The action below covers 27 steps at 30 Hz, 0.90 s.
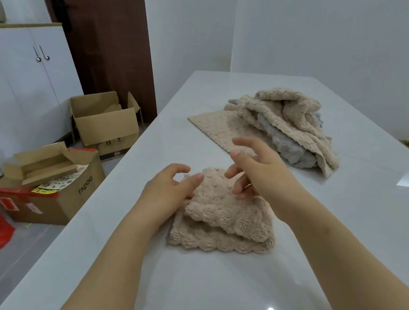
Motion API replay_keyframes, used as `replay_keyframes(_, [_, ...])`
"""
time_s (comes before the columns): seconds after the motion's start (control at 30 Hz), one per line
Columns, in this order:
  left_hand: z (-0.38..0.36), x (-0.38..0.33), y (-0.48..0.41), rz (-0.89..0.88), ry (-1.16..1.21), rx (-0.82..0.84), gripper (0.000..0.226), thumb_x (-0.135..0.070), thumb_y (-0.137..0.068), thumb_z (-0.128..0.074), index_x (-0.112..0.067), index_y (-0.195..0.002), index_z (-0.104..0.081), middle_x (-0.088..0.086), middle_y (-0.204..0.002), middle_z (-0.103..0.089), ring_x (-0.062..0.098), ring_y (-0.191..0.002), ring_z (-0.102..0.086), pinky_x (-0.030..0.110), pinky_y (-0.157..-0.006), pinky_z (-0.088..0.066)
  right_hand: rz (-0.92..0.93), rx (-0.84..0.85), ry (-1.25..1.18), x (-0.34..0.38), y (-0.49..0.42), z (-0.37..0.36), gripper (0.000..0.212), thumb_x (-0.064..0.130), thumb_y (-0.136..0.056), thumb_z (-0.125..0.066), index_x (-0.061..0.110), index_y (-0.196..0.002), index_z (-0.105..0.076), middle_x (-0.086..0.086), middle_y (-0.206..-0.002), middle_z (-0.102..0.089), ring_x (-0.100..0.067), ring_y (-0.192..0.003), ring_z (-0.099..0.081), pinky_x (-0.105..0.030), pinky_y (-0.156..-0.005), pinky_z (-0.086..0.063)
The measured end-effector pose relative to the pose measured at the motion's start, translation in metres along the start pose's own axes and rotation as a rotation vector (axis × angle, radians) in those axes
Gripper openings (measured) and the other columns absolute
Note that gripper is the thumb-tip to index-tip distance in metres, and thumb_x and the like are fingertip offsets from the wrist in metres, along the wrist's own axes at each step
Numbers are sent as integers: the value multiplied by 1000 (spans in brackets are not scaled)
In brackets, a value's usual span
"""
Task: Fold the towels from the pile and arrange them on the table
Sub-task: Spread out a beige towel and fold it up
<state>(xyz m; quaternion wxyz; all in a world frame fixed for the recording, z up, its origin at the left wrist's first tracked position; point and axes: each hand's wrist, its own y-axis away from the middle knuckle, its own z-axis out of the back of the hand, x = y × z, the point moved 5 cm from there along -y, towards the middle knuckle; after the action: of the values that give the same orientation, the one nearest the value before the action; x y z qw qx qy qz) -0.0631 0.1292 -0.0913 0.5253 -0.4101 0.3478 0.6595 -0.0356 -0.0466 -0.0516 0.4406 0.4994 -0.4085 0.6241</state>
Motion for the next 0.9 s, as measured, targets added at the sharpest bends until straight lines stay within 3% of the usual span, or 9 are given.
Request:
replay_keyframes(0.13, [-2,-6,4,-69,-189,-52,28,-50,-70,-70,-44,-93,-56,-10,-70,-67,2,-63,-58,24,-54,-38,70,-148,200,-8,3,15,18,27,-89,-55,33,-106,-55,5,-66,-64,-2,-48,-54,-24,-51,-45])
replay_keyframes(0.27, [6,-18,11,-88,-325,-186,26,-62,-73,-57,-38,-84,-61,-11,-60,-56,5,-64,-54,25,-54,-35,85,-143,269,-18,3,15,14,27,-87,-55,38,-96,-55,3,-69,-65,-9,-57,-56,-32,-63,-49])
replay_keyframes(0.37, [4,-18,16,-24,-494,-111,39,-74,-70,-45,-42,-90,-56,-16,-71,-53,9,-76,-55,27,-58,-37,111,-156,301,-24,4,16,14,27,-87,-55,41,-90,-53,2,-71,-65,-8,-59,-57,-27,-62,-47])
replay_keyframes(0.43, [-3,-16,18,16,-545,-18,42,-72,-70,-50,-45,-102,-51,-13,-81,-55,12,-85,-56,28,-66,-41,123,-175,302,-27,6,17,14,27,-87,-56,41,-90,-54,2,-71,-65,-7,-61,-58,-23,-61,-45])
replay_keyframes(0.53, [-10,-21,20,-15,-384,34,43,-53,-69,-70,-41,-106,-51,-8,-83,-62,11,-82,-60,27,-67,-43,134,-198,295,-30,8,16,17,25,-87,-54,43,-86,-53,5,-70,-65,-6,-63,-58,-20,-59,-42])
replay_keyframes(0.63, [-6,-28,23,-21,70,54,38,-20,-67,-80,-31,-98,-60,-4,-68,-65,5,-60,-62,19,-55,-46,162,-229,270,-31,10,15,22,22,-87,-55,44,-83,-53,4,-67,-65,-5,-61,-57,-17,-58,-41])
replay_keyframes(0.7, [-8,-27,23,26,275,83,40,-8,-67,-79,-27,-97,-62,-1,-66,-62,8,-59,-62,23,-59,-49,193,-237,251,-30,12,12,25,19,-87,-55,44,-82,-54,4,-65,-64,-5,-59,-56,-14,-57,-41])
replay_keyframes(0.83, [-14,-16,19,168,443,1,46,-16,-68,-79,-27,-104,-53,7,-89,-61,20,-77,-62,31,-66,-48,248,-250,204,-27,15,10,28,16,-86,-56,44,-83,-55,4,-62,-63,-4,-60,-56,-10,-57,-41])
replay_keyframes(0.9, [-15,-11,16,146,301,-77,58,-25,-66,-82,-32,-112,-47,3,-98,-57,18,-87,-59,29,-68,-45,265,-247,183,-25,16,10,29,14,-86,-57,43,-84,-56,4,-61,-62,-5,-59,-57,-11,-57,-42])
